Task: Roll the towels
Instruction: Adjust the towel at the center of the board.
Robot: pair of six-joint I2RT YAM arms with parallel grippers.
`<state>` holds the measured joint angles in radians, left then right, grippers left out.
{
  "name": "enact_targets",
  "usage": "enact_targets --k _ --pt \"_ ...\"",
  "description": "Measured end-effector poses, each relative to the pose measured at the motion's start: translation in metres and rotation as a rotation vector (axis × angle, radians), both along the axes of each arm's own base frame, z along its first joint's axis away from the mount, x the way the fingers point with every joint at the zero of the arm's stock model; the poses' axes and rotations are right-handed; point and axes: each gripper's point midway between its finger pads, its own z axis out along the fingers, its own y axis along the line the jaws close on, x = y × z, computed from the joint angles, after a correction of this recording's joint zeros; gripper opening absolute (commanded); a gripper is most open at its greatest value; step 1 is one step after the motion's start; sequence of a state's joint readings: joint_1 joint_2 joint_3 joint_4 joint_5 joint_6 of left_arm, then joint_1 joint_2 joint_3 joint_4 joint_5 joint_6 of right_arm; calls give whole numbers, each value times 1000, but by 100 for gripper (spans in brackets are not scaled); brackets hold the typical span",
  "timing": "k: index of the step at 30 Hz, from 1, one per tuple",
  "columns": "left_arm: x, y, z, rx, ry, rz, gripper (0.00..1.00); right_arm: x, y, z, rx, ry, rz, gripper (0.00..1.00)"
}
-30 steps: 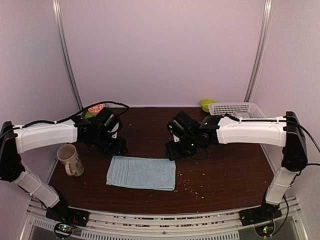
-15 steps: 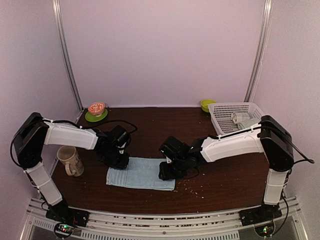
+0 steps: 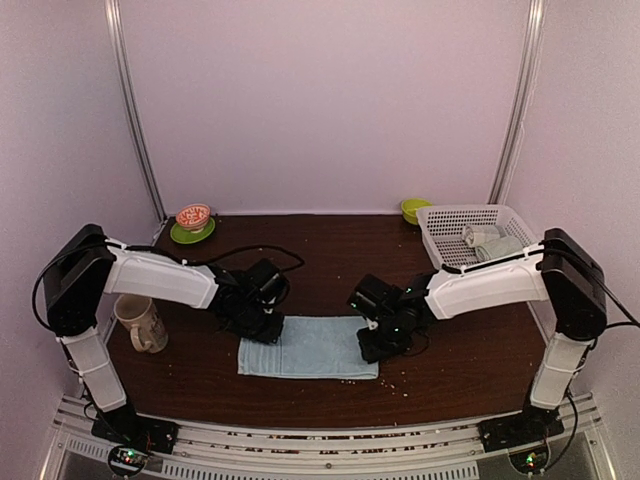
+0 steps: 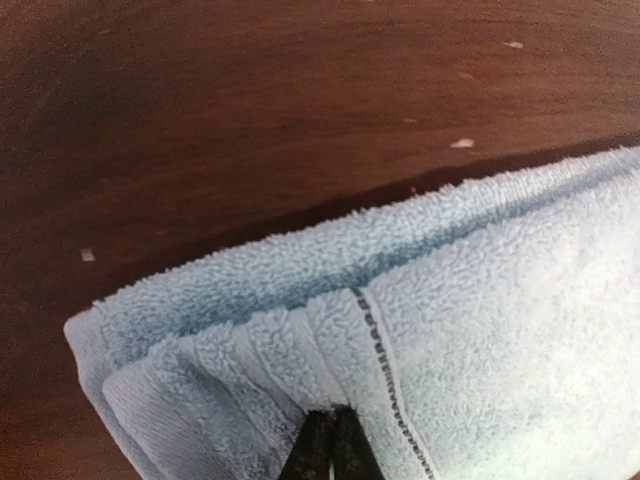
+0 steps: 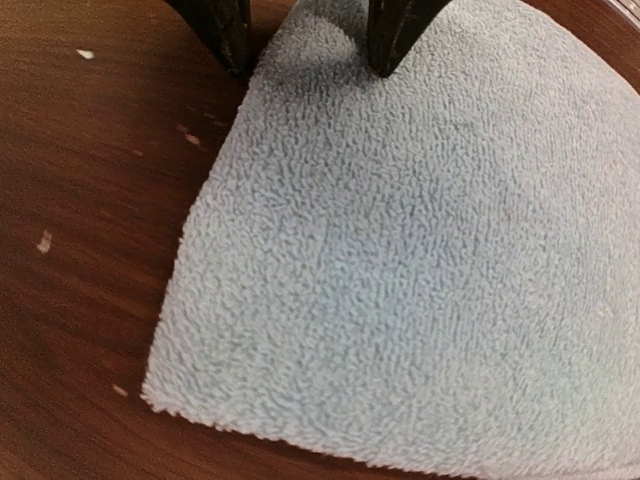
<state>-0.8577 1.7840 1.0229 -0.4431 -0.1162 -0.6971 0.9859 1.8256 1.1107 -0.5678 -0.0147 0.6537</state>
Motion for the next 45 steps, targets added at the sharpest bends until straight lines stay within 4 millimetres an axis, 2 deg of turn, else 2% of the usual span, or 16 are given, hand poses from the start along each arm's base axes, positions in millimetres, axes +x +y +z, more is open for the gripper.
enact_targets --k 2,5,10,13,15,18,20,23,26,28,31,34,37,39,41,45 --pt "-8 -23 1 -50 8 -32 3 -3 -25 -1 -15 14 -34 41" --pt "-18 -46 2 -99 26 -61 3 -9 -51 0 -30 25 -72 41" --pt "-26 -57 4 -139 62 -66 7 -24 -82 3 -66 38 -109 41" --pt "-28 -63 4 -156 80 -70 22 -26 -106 -3 -98 55 -153 42" --pt "-30 -68 5 -166 87 -77 36 -21 -120 -2 -111 51 -189 44" --pt "-33 -73 8 -185 91 -87 48 -20 -135 6 -122 40 -224 45" --pt "-35 -74 12 -191 90 -94 54 -17 -131 24 -76 3 -226 46" --pt "-38 -70 25 -188 87 -103 61 -6 -107 67 55 -86 -207 46" --pt "-37 -68 49 -200 58 -111 65 2 -61 107 205 -165 -153 45" --pt "-32 -68 74 -219 11 -110 65 3 -31 117 250 -176 -111 44" --pt "-24 -65 110 -245 -64 -103 65 6 10 102 250 -157 -68 43" --pt "-20 -54 140 -262 -142 -84 63 8 26 65 182 -106 -51 42" --pt "-19 -42 158 -259 -192 -64 62 9 23 29 94 -57 -54 42" --pt "-19 -35 162 -256 -212 -56 62 8 12 13 45 -31 -59 42" --pt "-22 -29 159 -248 -216 -52 62 8 0 5 16 -16 -68 42" --pt "-29 -21 139 -215 -185 -56 59 15 -17 4 -2 -14 -83 42"
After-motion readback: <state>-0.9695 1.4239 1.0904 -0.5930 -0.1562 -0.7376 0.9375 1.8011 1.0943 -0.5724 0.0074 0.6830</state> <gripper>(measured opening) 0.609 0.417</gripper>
